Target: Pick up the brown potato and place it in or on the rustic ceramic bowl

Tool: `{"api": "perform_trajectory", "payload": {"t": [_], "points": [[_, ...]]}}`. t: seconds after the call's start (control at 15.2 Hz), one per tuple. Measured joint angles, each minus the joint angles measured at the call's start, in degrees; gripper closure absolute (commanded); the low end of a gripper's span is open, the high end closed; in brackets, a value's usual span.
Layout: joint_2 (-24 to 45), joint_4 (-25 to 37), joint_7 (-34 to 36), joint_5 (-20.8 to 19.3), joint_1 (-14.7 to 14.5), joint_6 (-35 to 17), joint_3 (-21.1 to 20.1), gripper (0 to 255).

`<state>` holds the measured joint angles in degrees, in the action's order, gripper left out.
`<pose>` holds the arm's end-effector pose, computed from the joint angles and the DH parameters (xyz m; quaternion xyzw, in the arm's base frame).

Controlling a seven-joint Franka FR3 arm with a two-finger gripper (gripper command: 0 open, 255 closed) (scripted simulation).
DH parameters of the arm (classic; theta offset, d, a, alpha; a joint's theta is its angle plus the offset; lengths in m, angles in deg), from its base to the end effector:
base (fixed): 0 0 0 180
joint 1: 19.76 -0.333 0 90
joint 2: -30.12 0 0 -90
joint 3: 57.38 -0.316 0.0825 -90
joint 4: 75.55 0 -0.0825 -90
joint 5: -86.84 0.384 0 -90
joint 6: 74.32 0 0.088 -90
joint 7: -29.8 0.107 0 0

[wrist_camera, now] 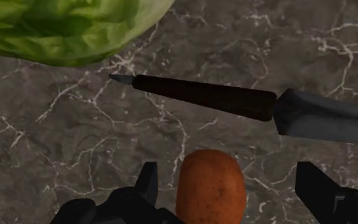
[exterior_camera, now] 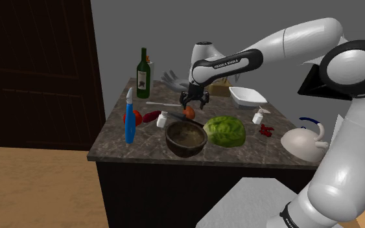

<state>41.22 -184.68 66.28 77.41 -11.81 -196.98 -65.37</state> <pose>0.6077 -0.0100 0.4034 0.9602 -0.2726 0.0392 0.0469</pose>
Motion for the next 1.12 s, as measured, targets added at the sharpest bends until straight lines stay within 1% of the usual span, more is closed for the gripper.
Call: {"api": "perform_trajectory", "payload": {"t": [0.2, 0.26, 0.73, 1.12], "points": [[6.13, 6.17, 3.30, -2.02, -0.26, -0.03, 1.12, 0], [7.33, 7.11, 3.61, -2.35, -0.18, -0.33, 1.41, 0], [10.30, 5.84, 4.55, -3.32, 0.00, -4.59, 2.04, 0], [10.66, 5.73, 4.58, -3.42, 0.03, -5.08, 2.10, 0]]}}
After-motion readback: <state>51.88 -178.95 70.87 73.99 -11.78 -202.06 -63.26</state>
